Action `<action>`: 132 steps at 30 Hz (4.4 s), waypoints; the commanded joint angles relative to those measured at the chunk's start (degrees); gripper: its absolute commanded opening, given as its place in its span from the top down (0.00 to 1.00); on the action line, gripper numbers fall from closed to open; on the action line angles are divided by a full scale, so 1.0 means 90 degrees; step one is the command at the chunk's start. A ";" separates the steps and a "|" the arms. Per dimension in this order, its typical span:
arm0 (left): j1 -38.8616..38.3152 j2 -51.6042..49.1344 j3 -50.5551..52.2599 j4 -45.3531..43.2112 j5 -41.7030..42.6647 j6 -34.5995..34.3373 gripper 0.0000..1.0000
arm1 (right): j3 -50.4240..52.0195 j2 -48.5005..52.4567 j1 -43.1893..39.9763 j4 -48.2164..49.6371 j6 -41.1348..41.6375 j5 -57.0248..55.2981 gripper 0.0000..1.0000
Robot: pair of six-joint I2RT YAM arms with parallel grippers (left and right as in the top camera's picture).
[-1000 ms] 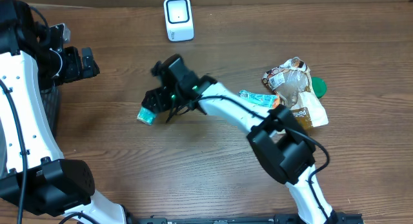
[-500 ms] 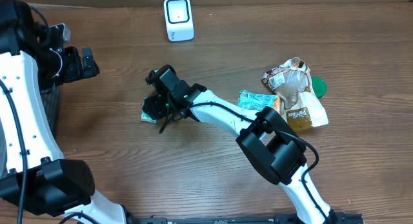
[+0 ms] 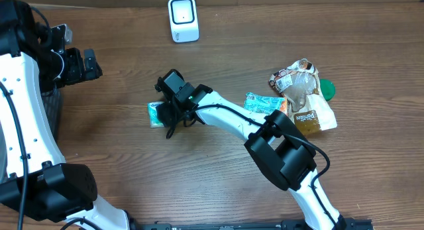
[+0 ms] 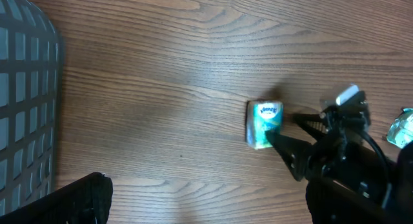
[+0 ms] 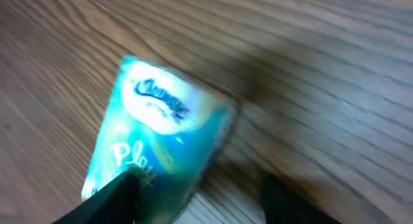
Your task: Scan the item barcode
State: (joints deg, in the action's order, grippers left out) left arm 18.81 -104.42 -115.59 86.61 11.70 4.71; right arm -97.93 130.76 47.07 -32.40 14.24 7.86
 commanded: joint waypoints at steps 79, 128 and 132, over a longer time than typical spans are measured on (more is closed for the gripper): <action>0.0027 0.0024 -0.0032 -0.0012 -0.0012 0.0100 0.00 | 0.0053 -0.0267 -0.0668 -0.0355 0.2992 0.1226 0.51; 0.0027 0.0024 -0.0032 -0.0012 -0.0015 0.0100 0.00 | 0.0289 -0.1511 -0.1957 -0.1965 -0.1214 0.2518 0.96; 0.0027 0.0024 -0.0032 -0.0012 -0.0012 0.0100 0.00 | 0.0362 -0.1438 -0.1916 -0.2586 -0.2902 0.2256 0.96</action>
State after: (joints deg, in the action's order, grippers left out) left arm 18.81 -104.42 -115.59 86.61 11.70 4.71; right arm -95.18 117.78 28.27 -53.87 5.48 28.71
